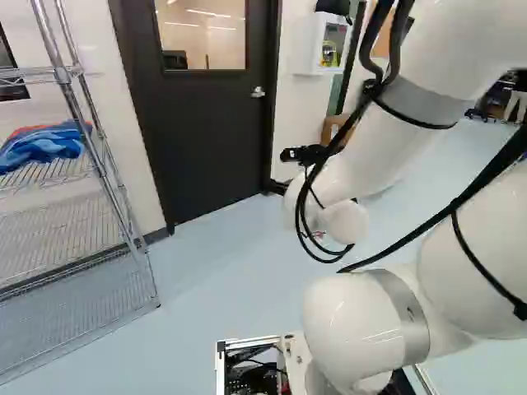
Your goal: Open the door and move inside
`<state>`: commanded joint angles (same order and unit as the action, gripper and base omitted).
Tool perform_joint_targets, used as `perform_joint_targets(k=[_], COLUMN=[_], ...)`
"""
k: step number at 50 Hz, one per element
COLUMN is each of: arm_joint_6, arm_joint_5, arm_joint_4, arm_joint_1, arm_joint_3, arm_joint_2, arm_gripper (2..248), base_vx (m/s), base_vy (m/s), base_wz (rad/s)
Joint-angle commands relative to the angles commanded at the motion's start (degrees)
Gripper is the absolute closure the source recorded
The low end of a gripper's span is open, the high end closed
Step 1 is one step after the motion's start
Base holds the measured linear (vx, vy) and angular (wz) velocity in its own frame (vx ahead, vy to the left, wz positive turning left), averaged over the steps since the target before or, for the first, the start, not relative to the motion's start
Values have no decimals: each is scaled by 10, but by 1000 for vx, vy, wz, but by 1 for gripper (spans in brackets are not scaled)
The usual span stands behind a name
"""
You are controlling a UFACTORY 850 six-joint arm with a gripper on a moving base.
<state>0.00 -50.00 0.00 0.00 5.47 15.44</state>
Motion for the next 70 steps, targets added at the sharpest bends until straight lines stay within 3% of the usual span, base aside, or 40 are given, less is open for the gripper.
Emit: perform_joint_targets(k=[70], arm_joint_6=[0], arm_joint_5=[0], arm_joint_4=[0], arm_joint_1=[0], arm_joint_3=[0], arm_joint_2=[0], arm_gripper=[3], base_vx=[35], base_vy=[-3], base_wz=[-1])
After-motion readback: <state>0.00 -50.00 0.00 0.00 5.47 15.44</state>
